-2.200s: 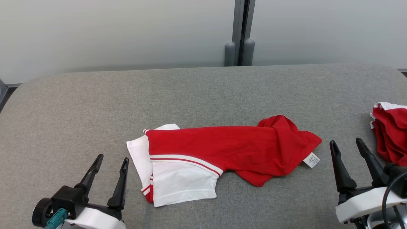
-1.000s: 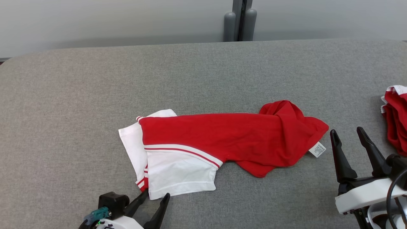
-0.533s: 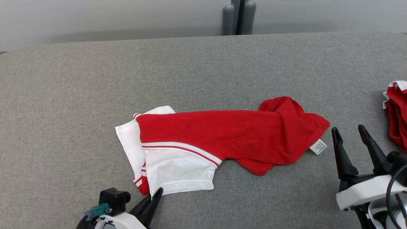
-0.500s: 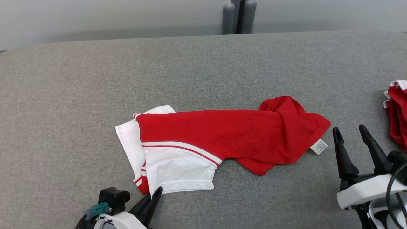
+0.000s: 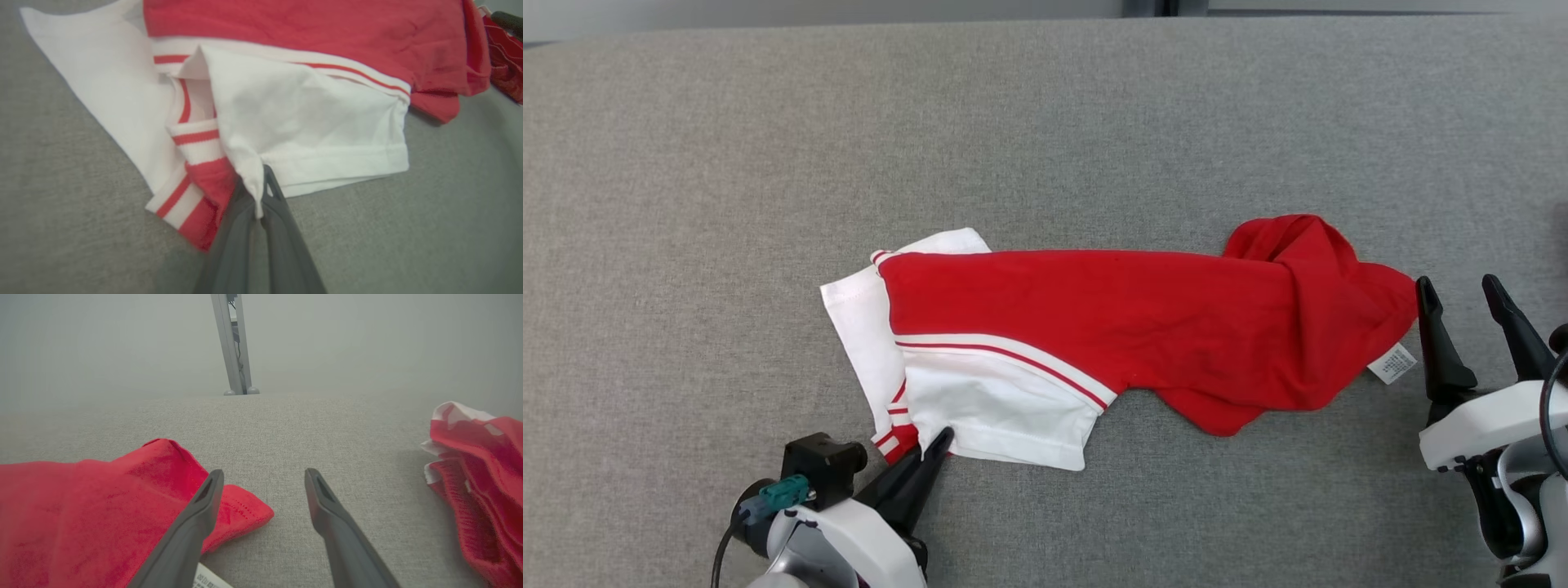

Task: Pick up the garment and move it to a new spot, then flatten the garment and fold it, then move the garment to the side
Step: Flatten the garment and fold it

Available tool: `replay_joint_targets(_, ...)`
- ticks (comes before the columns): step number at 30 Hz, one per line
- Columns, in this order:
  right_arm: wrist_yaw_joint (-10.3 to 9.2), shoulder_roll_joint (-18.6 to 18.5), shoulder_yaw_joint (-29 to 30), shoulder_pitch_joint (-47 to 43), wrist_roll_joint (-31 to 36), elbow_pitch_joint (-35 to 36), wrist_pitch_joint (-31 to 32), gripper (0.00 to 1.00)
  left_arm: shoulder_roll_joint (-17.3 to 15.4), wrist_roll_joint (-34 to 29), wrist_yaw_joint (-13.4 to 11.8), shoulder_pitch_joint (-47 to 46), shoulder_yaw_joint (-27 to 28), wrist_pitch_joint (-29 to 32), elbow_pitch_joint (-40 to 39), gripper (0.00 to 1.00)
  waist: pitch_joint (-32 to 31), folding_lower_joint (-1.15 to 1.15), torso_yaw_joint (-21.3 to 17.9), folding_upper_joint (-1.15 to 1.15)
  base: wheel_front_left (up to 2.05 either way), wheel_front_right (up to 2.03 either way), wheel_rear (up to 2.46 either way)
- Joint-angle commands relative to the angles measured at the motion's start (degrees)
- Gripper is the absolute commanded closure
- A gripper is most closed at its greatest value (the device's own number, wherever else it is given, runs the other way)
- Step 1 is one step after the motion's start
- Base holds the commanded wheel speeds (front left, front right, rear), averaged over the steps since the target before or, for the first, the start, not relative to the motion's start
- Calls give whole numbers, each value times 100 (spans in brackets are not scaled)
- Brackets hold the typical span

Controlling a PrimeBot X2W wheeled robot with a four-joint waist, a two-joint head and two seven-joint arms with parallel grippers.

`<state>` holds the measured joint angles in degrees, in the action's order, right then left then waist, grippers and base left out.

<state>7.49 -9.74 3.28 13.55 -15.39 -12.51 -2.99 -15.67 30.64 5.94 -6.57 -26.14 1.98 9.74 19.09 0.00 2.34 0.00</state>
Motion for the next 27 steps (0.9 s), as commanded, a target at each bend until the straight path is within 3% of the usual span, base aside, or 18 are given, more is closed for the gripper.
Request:
replay_joint_targets(1, 1, -75, -28, 116, -59, -167, -18, 0, -29, -47, 12, -148, -14, -33, 11, 100, 190, 0, 81, 0, 0, 0, 0)
replay_joint_targets(9, 1, -169, -285, 286, -264, -821, 150, 0, -23, -42, 19, -298, -73, -103, 173, 100, 302, 0, 115, 0, 0, 0, 0)
replay_joint_targets(12, 1, -217, -421, 332, -372, -968, 213, 80, -35, -38, 21, -324, -82, -135, 218, 100, 282, 0, 97, 0, 0, 0, 0)
replay_joint_targets(13, 1, -236, -471, 329, -412, -997, 219, 100, -39, -42, 20, -329, -86, -141, 228, 100, 270, 0, 93, 0, 0, 0, 0)
replay_joint_targets(20, 1, -346, -389, 424, -471, -819, -207, 100, -85, -168, -70, -447, -27, -380, 130, 100, 112, 0, 106, 0, 0, 0, 0)
replay_joint_targets(27, 1, -256, -302, 568, -415, -195, -527, 100, -232, -318, -172, -736, 135, -610, -276, 100, -245, 0, 67, 0, 0, 0, 0)
